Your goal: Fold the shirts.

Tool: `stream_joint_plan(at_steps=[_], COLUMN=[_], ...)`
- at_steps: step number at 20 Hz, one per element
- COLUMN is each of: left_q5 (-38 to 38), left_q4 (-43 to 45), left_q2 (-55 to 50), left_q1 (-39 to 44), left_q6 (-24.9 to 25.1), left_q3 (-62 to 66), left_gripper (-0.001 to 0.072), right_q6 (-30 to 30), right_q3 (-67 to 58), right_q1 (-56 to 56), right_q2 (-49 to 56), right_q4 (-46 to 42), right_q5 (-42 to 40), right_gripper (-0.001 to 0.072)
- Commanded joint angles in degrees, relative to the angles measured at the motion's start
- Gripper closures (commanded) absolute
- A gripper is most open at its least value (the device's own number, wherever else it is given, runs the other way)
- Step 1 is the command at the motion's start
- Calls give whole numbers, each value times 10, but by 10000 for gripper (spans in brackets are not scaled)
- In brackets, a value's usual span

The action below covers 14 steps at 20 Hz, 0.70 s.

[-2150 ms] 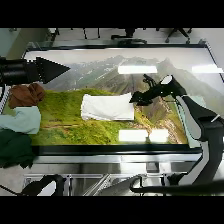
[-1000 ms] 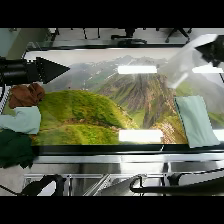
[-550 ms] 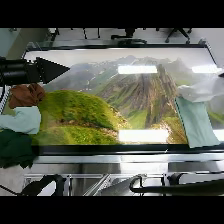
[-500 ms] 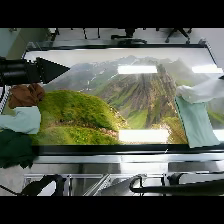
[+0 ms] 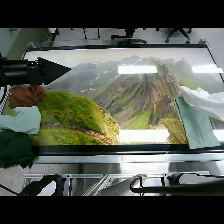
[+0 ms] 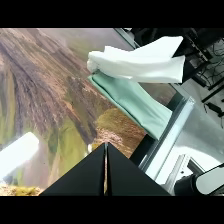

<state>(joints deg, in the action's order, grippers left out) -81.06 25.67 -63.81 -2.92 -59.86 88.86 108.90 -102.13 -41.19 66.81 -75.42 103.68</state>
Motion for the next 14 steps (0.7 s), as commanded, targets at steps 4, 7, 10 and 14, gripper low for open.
stream_joint_plan(at_steps=[4,7,10,14], left_q5=[0,0,0,6], left_q4=[2,2,2,2], left_q2=[0,0,0,-1], left_q1=[0,0,0,0], left_q6=[11,14,14,14], left_q3=[0,0,0,0], left_gripper=[693,693,693,692], right_q6=[-19,-31,-42,-42], right_q3=[201,279,296,235], right_q1=[-3,-3,-2,-1], right_q2=[-54,-52,-42,-42], right_q4=[-171,-180,-178,-116], right_q5=[7,-58,-68,-57], right_gripper=[689,490,64,69])
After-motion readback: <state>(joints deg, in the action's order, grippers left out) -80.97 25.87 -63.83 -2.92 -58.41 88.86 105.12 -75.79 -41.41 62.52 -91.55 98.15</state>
